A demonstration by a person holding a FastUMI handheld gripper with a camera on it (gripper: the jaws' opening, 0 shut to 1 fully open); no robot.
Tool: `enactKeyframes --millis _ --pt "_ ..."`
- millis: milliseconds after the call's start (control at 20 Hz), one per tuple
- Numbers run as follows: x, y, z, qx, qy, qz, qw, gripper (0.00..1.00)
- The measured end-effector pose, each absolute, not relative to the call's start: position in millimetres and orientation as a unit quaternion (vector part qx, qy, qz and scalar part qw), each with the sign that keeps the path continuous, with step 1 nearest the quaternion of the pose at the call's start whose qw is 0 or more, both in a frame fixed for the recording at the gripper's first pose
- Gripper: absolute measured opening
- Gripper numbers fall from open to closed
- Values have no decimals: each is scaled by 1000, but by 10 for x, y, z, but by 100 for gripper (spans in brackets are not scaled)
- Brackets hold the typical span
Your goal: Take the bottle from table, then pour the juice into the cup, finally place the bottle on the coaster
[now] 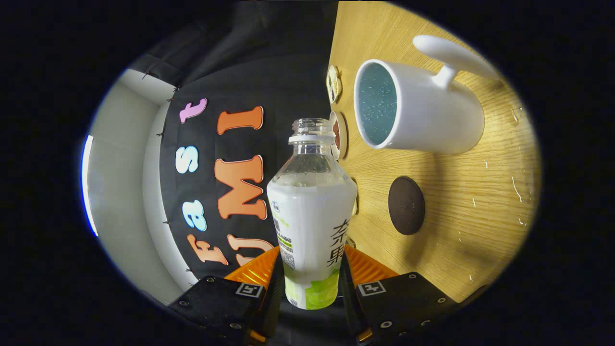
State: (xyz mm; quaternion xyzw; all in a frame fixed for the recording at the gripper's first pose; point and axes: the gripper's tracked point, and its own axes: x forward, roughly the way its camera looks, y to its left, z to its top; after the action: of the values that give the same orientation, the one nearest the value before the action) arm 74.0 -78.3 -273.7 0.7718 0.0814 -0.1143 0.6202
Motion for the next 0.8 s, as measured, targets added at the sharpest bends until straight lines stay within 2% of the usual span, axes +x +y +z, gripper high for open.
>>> enactKeyframes --millis 450,800 --pt "744 -927 -2749 800 71 -127 582 57" --pt "745 -1001 -2720 804 63 -131 577 57"
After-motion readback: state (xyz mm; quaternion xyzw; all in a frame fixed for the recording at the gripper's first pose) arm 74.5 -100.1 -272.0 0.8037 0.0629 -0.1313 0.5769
